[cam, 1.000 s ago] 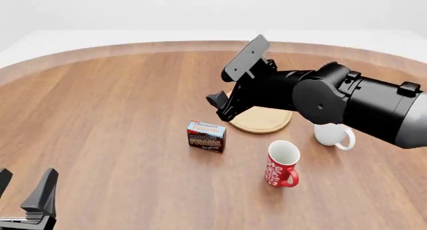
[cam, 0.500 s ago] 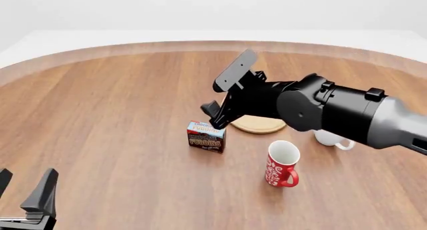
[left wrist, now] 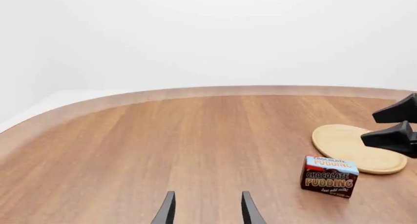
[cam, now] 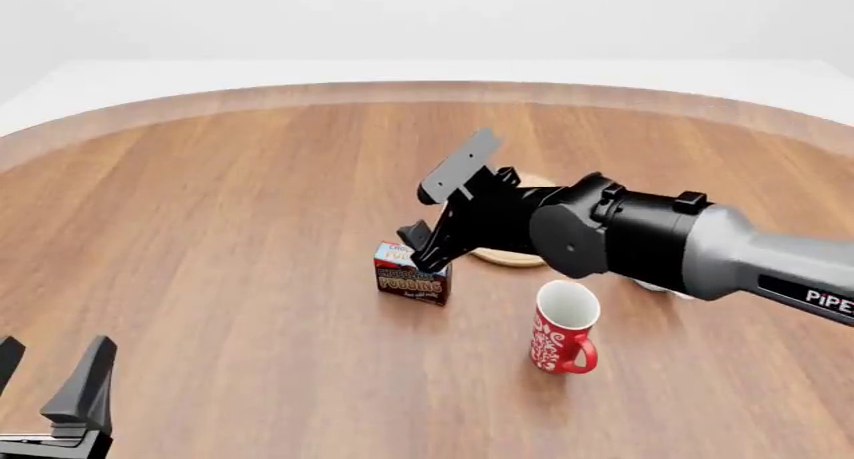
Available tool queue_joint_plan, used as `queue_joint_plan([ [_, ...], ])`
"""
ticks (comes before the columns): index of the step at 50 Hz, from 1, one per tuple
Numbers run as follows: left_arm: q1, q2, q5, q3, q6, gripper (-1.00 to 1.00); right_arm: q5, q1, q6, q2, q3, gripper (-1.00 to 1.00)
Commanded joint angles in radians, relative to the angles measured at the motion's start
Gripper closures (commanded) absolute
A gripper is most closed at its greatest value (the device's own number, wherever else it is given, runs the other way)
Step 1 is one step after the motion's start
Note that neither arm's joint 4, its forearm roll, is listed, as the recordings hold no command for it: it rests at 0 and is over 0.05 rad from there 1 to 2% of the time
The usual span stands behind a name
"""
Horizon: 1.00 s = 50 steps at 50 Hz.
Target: Put the chocolate pudding to the left of the plate.
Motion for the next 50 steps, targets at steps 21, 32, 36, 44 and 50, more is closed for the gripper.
queue_joint_plan([
  [21, 0.000, 0.000, 0.000, 0.000, 0.000, -1.00, -0.065, -0.033, 0.030, 0.102, -0.010, -1.00],
  [32, 0.000, 0.000, 0.000, 0.000, 0.000, -1.00, -0.106, -0.039, 0.045, 0.145, -0.001, -1.00],
  [36, 0.000, 0.000, 0.000, 0.000, 0.000, -1.00, -0.123, -0.023, 0.060, 0.157, 0.014, -1.00],
  [44, 0.000, 0.000, 0.000, 0.000, 0.000, -1.00, -0.137, -0.030, 0.064, 0.186, 0.000, -1.00],
  [50, 0.000, 0.000, 0.000, 0.000, 0.000, -1.00, -0.155, -0.013, 0.085, 0.193, 0.023, -1.00],
])
